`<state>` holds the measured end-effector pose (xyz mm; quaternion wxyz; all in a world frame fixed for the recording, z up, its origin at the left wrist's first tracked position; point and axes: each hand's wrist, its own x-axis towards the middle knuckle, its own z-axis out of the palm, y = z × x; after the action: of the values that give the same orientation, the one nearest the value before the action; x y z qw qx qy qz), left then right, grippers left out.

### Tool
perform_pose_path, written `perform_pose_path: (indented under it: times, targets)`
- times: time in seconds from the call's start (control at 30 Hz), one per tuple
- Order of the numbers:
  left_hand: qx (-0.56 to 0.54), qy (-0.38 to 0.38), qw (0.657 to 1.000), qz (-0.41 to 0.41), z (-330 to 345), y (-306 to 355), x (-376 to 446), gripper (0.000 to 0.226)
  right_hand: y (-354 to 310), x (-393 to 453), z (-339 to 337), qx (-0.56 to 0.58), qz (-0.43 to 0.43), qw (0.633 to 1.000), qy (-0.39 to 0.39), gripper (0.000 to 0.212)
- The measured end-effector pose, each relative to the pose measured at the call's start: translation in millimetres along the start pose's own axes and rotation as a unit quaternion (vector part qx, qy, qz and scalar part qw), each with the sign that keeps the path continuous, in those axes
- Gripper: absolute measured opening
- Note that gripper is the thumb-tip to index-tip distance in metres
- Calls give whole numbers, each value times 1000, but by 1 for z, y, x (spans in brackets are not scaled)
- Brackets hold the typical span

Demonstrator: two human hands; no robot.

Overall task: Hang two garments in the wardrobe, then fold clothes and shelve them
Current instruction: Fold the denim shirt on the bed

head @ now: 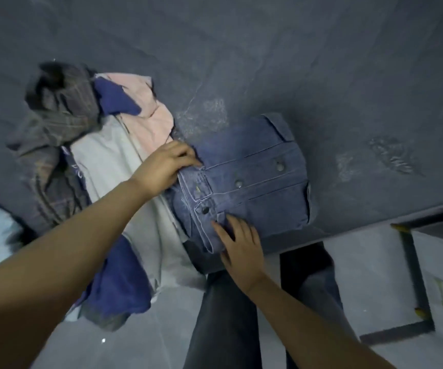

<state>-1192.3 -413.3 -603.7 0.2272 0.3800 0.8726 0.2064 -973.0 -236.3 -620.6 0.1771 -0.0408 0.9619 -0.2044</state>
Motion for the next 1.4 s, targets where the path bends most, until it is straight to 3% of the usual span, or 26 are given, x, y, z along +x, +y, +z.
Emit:
perform_pose_path:
  times: [0.13,0.2,0.3,0.37,0.47,0.57,0.7,0.8,0.87,0.93,1.0,1.07,1.17,1.23,1.33,1.4]
  targets:
    - [50,31,998,6,18,-12,-11,58,8,-4,30,-80,-23,995,-59,110]
    - [-21,30,999,-20,21,-13,-14,63,8,-9,37,-103,-32,992,-68,120]
    - [-229,73,959,-151,16,-15,-10,54,1,-3,44,-113,-62,991,-41,118]
    - [-286,97,915,-267,12,-21,-2,49,-2,6,49,-116,-73,990,-24,117]
    - [-266,-43,883,-385,17,-28,8,73,1,12,56,-126,-81,989,-8,119]
    - [-307,-91,832,-452,23,-37,15,63,1,18,54,-105,-86,991,22,107]
    - [-286,-164,840,-431,8,-39,34,41,1,28,36,-10,-100,994,50,77]
    - [-298,-190,838,-415,-5,-27,40,23,11,21,6,166,-91,981,30,56]
    - [-326,-139,836,-419,-11,-14,39,13,18,13,-21,282,-47,958,7,53]
    - [-369,-75,824,-423,-16,2,34,36,25,5,-52,405,3,914,5,50]
    - [-420,-13,798,-432,-22,23,30,53,35,0,-91,492,46,869,-5,46]
    - [-479,24,760,-438,-32,49,26,44,49,-2,-134,535,80,841,-21,37]
    - [-535,-6,736,-414,-58,82,23,28,66,-2,-197,592,145,793,-3,27]
    - [-567,-52,719,-399,-82,96,24,29,78,2,-232,629,188,755,3,37]
    - [-555,-54,722,-410,-115,111,33,15,98,18,-274,672,212,709,-39,33]
    - [-566,-32,709,-419,-128,110,46,39,115,37,-288,686,244,681,-80,33]
